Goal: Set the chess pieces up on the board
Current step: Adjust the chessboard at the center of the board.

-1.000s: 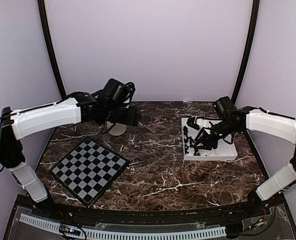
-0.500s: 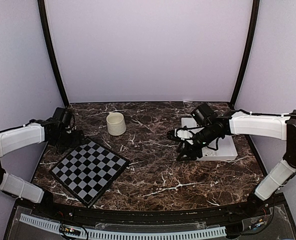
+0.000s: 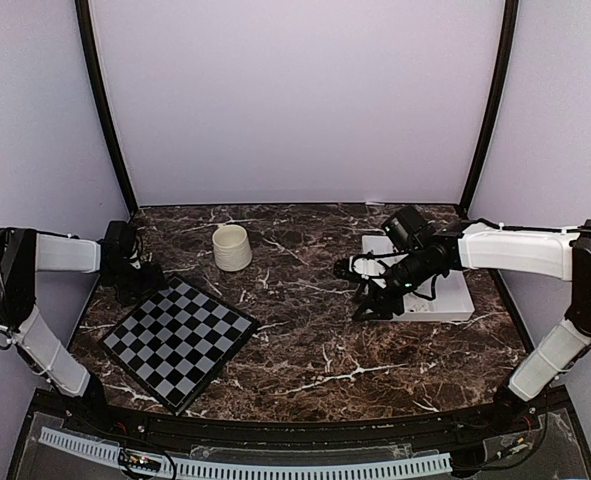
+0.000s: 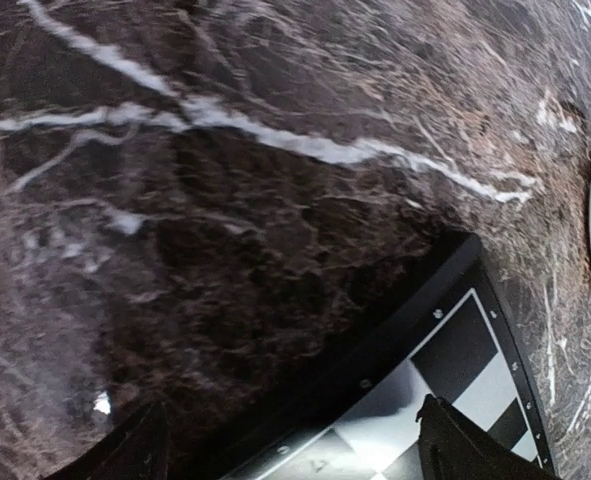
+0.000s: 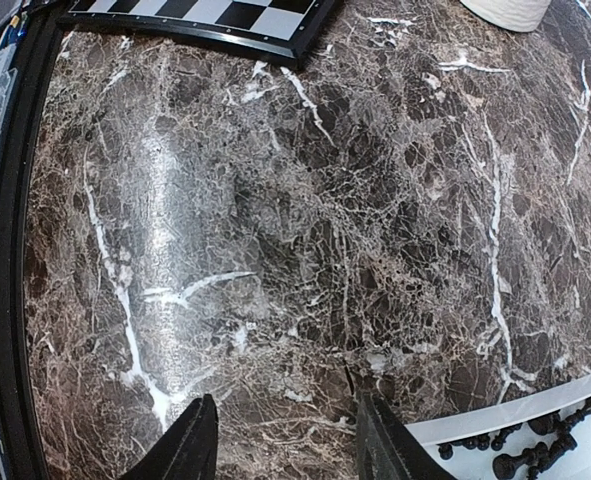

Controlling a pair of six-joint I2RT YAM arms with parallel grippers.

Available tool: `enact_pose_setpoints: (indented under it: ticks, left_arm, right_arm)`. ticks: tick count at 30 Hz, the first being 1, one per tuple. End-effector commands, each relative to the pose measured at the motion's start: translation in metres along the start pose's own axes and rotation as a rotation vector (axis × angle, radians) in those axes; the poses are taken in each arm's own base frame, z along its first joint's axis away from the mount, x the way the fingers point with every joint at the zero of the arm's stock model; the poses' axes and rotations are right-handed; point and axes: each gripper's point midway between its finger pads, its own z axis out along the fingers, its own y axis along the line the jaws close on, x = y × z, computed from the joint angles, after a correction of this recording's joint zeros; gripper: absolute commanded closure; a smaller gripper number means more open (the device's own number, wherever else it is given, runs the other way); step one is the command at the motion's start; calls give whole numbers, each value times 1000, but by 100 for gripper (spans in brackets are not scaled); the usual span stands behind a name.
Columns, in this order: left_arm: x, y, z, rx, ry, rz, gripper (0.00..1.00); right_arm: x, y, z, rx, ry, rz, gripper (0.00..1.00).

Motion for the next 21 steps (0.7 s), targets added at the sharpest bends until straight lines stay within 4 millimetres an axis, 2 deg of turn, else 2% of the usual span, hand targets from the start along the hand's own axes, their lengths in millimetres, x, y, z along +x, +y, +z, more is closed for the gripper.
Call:
enact_pose_setpoints:
  ticks: [1, 7, 9, 14, 16, 17, 18, 19, 20, 21]
  left_arm:
    - [-4, -40, 3, 205, 26, 48, 14]
    - [17, -66, 7, 240, 51, 134, 19]
    - [33, -88, 6, 276, 66, 201, 21]
    - [52, -138, 4, 379, 70, 285, 25]
    - [62, -163, 1, 428, 67, 337, 25]
    - [71, -184, -4, 478, 66, 400, 26]
    - [73, -192, -5, 486, 60, 433, 26]
    - [76, -208, -13, 500, 43, 492, 26]
    - [76, -206, -14, 451, 32, 512, 26]
    - [79, -213, -21, 448, 18, 543, 26]
  right_arm:
    - [-3, 1, 2, -1, -20, -5, 51]
    - [-1, -1, 2, 7, -12, -3, 51]
    - [0, -3, 2, 20, -7, -4, 51]
    - [3, -4, 5, 22, 4, 2, 51]
    - [5, -4, 6, 17, 7, 6, 51]
    - [5, -4, 7, 17, 8, 8, 50]
    - [5, -5, 8, 17, 10, 9, 51]
    - [6, -5, 9, 16, 14, 9, 50]
    - [7, -5, 10, 13, 18, 12, 51]
    - [7, -4, 10, 11, 19, 12, 50]
